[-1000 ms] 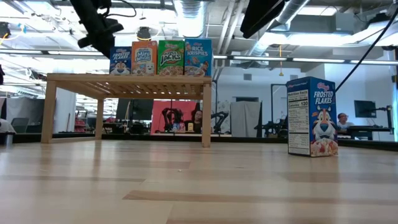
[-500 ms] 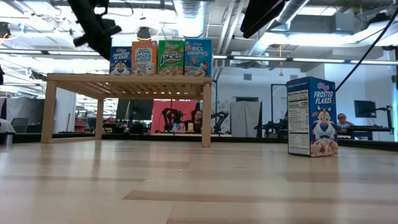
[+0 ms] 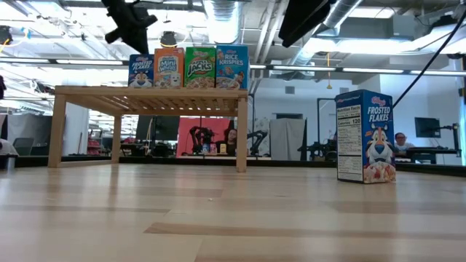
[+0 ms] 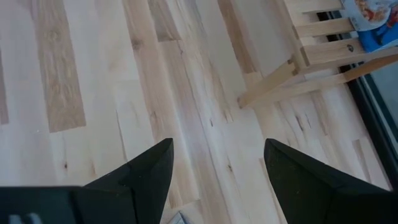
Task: Stack cereal on shelf
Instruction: Adjust the blue cereal boxes on the shelf
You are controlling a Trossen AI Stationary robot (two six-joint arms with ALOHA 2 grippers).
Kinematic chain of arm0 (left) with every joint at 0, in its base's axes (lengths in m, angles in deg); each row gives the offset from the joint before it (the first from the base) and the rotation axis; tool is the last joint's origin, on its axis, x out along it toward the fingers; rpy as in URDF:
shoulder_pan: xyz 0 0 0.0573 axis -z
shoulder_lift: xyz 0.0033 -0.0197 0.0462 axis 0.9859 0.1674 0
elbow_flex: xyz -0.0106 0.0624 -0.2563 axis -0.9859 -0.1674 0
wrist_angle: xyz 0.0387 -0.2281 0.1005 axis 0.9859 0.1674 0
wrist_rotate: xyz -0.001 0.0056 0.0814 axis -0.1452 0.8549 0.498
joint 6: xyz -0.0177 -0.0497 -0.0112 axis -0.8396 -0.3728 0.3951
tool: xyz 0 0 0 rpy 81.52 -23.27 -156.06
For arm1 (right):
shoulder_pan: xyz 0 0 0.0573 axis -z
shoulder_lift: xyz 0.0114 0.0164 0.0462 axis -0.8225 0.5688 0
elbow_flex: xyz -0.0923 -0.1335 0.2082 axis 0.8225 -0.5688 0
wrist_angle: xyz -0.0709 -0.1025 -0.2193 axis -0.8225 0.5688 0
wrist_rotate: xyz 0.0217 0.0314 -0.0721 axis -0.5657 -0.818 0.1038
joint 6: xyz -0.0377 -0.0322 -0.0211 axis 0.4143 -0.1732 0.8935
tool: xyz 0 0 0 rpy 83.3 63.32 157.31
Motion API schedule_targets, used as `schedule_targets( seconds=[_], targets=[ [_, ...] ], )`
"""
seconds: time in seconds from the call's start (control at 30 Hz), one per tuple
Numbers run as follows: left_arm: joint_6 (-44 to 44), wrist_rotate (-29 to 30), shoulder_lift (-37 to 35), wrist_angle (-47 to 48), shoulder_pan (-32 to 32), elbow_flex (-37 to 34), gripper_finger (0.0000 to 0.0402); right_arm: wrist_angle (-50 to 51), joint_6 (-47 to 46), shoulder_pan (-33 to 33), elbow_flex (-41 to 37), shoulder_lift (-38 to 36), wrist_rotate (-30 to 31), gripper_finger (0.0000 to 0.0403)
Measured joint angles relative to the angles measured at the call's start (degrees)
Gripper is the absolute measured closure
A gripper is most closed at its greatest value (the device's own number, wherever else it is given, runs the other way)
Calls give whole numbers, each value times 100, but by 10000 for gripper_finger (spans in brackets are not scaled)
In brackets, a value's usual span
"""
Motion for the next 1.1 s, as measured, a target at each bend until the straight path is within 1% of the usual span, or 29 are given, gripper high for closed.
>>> schedule_targets(
  seconds=[0.23, 0.33, 0.53, 0.63, 0.73, 0.83, 0.9, 1.1],
  targets=[
    [227, 120, 1046, 1003, 179, 1329, 401, -4, 0, -13, -2, 0, -2, 127],
    [246, 319, 1443, 1328, 275, 1884, 401, -7, 0, -13, -2, 0, -2, 127],
    [611, 360, 2165, 2287, 401, 2538, 401, -17, -11, -13, -2, 0, -2, 127],
    [722, 338, 2354, 2590, 544, 2630, 401, -24, -9, -13, -2, 0, -2, 127],
    [761, 363, 2373, 2515, 704, 2630, 401, -28, -10, -13, -2, 0, -2, 127],
    [785, 634, 2362, 2475, 806, 2641, 401, -32, -16, -13, -2, -2, -2, 127],
    [825, 709, 2366, 2513, 833, 2636, 401, -32, -44, -13, -2, -2, -2, 127],
    [1007, 487, 2366, 2660, 852, 2636, 401, -31, -44, -24, -2, -2, -2, 127]
  ],
)
